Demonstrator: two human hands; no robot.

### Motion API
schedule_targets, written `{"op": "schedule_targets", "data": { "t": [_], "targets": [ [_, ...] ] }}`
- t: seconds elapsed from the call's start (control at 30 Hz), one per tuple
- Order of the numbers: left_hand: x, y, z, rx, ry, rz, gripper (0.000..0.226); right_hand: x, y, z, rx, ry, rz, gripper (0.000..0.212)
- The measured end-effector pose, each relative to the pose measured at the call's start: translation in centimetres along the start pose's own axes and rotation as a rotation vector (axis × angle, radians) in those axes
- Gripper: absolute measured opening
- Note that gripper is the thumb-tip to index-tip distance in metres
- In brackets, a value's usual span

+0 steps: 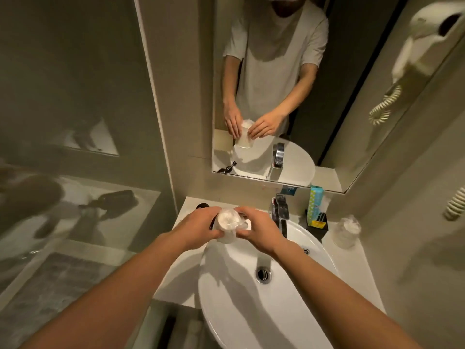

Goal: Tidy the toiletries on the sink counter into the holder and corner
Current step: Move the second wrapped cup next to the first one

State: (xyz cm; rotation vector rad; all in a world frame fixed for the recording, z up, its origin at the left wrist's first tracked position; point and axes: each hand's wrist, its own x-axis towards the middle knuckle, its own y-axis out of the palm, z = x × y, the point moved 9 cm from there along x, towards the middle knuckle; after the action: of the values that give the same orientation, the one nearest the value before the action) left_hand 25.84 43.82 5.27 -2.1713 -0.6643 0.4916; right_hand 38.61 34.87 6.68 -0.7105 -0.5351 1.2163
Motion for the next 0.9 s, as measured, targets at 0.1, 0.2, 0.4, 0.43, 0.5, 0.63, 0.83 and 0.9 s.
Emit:
{"op": "schedule_targets", "data": {
  "t": [0.1, 0.2, 0.4, 0.43, 0.5, 0.63, 0.83, 0.9],
  "targets": [
    [-0.3, 2.0, -4.0, 0.025, 0.076, 0.05, 0.039, -3.9, -2.9, -1.5, 0.022, 0.032, -0.029, 0.053],
    [-0.6, 3.8, -8.6, 0.08, 0.172, 0.077, 0.042, -7.7, -5.9, -3.1, 0.019, 0.055, -0.06, 0.054],
    [-0.8, 8.2, -18.3, 0.086, 0.339, 0.107, 0.052, -15.2, -12.2, -7.5, 0.018, 0.144, -0.158, 0.054],
    [-0.8, 9.1, -19.7, 0.08, 0.356, 0.114, 0.053, -16.3, -13.0, -8.3, 0.023, 0.157, -0.173, 0.054],
    [-0.6, 11.0, -22.4, 0.065, 0.392, 0.134, 0.055, -18.5, -14.6, -10.0, 0.032, 0.188, -0.199, 0.053],
    [0.3, 15.0, -26.5, 0.07, 0.435, 0.197, 0.056, -22.0, -16.9, -13.7, 0.034, 0.28, -0.241, 0.052],
    [3.2, 20.1, -29.6, 0.032, 0.463, 0.253, 0.053, -24.3, -18.7, -19.2, 0.04, 0.41, -0.287, 0.056],
    [4.5, 21.7, -29.9, 0.011, 0.452, 0.281, 0.055, -24.4, -18.9, -21.0, 0.04, 0.456, -0.288, 0.057]
  ]
}}
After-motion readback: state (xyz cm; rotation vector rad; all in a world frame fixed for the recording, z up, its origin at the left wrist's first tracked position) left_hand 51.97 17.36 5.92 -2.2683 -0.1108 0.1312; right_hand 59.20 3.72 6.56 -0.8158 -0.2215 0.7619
